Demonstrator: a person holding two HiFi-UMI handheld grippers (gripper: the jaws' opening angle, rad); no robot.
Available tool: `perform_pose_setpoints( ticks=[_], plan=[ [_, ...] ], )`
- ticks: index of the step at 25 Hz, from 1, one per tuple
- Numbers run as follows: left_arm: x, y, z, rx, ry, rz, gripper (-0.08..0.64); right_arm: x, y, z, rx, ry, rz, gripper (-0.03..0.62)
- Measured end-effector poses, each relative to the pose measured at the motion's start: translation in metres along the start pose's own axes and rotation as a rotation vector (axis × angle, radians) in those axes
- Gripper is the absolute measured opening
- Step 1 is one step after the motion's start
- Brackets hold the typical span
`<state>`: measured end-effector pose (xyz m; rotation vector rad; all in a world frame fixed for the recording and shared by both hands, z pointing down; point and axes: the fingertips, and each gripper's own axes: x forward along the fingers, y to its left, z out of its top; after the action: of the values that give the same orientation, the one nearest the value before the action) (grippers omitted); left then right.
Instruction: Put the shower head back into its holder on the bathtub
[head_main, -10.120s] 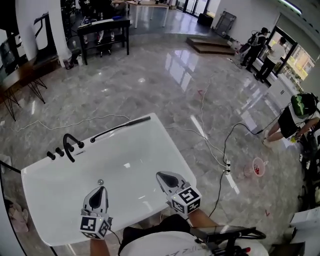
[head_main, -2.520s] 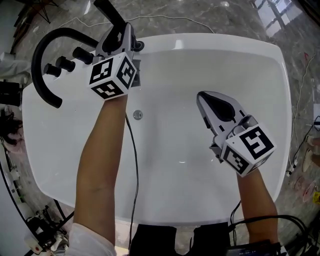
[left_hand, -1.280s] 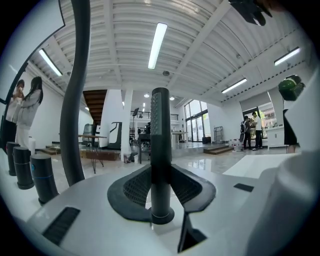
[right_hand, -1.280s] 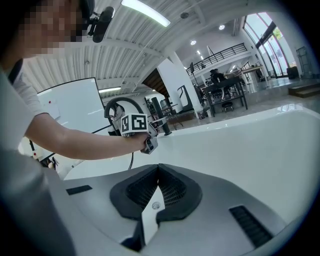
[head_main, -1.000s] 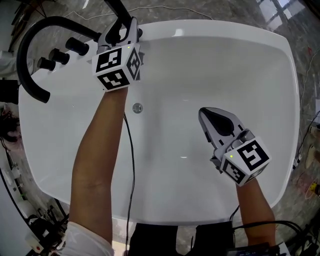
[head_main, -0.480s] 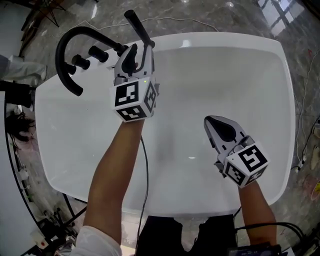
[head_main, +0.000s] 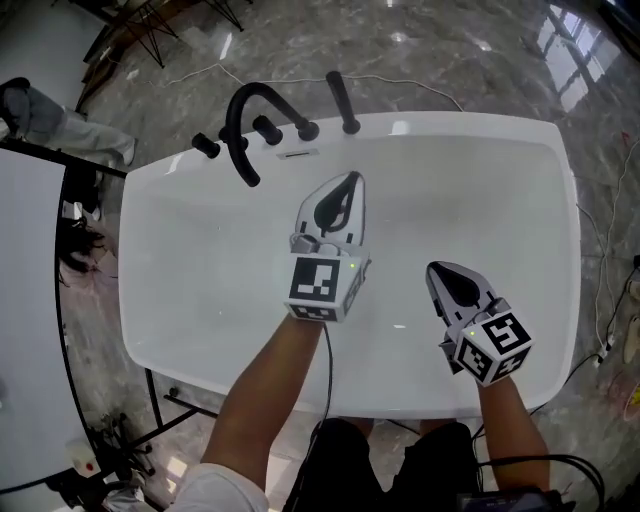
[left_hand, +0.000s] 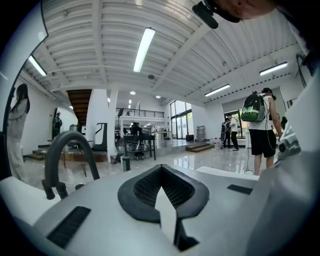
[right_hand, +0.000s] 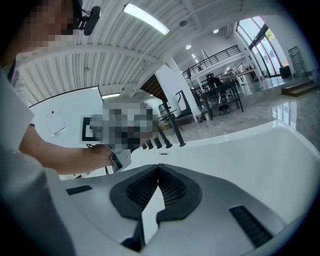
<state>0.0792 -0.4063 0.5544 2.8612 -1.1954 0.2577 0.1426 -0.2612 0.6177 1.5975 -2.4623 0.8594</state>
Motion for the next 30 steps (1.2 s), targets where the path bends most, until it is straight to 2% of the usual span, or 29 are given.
perform_pose_setpoints(
  ticks=[2,8,12,17,21,25,30],
  plan=[
    [-0.030,-0.002,0.016,0.017,0.007,-0.005,0.017,-0.009,0.018,0.006,0.001,-0.004,-0.005,0.011],
    [-0.141,-0.006,0.069,-0.016,0.025,0.000,0.017,-0.054,0.087,0.024,0.000,-0.009,-0.043,0.011],
    [-0.209,0.004,0.110,-0.024,0.027,0.007,0.018,-0.094,0.136,0.046,-0.034,-0.019,-0.089,0.011],
    [-0.279,0.034,0.166,-0.098,0.003,0.029,0.017,-0.127,0.186,0.089,-0.078,-0.052,-0.136,0.011],
    [-0.323,0.037,0.194,-0.139,-0.005,0.053,0.017,-0.142,0.220,0.115,-0.122,-0.073,-0.131,0.011],
    [-0.347,0.018,0.206,-0.181,-0.022,0.049,0.017,-0.157,0.240,0.121,-0.164,-0.067,-0.094,0.011],
    [-0.367,-0.017,0.218,-0.167,-0.043,0.057,0.018,-0.185,0.243,0.121,-0.163,-0.105,-0.054,0.010]
  ],
)
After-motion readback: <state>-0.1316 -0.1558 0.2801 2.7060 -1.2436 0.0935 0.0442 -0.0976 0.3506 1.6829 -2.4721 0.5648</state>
